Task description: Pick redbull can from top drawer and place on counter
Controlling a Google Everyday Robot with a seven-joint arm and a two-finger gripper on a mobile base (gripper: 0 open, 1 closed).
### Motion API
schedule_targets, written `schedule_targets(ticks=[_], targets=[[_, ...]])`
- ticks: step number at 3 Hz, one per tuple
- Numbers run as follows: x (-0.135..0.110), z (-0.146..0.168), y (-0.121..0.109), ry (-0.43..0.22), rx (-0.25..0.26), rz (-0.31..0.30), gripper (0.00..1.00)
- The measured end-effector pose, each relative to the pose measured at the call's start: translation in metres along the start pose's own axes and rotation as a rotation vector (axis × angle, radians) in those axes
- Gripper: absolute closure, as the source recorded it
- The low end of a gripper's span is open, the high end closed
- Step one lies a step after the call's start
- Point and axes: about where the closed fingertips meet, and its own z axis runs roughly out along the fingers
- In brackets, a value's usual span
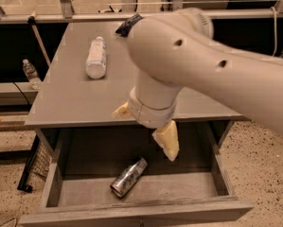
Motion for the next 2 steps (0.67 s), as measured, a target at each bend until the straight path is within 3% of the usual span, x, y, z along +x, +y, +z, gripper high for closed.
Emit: schedule_targets(ticks=[1, 2], targets=[[-0.011, 0.019, -0.009, 0.058, -0.023, -0.11, 0.0], [-0.037, 0.042, -0.02, 0.065, -0.052, -0.25, 0.0]])
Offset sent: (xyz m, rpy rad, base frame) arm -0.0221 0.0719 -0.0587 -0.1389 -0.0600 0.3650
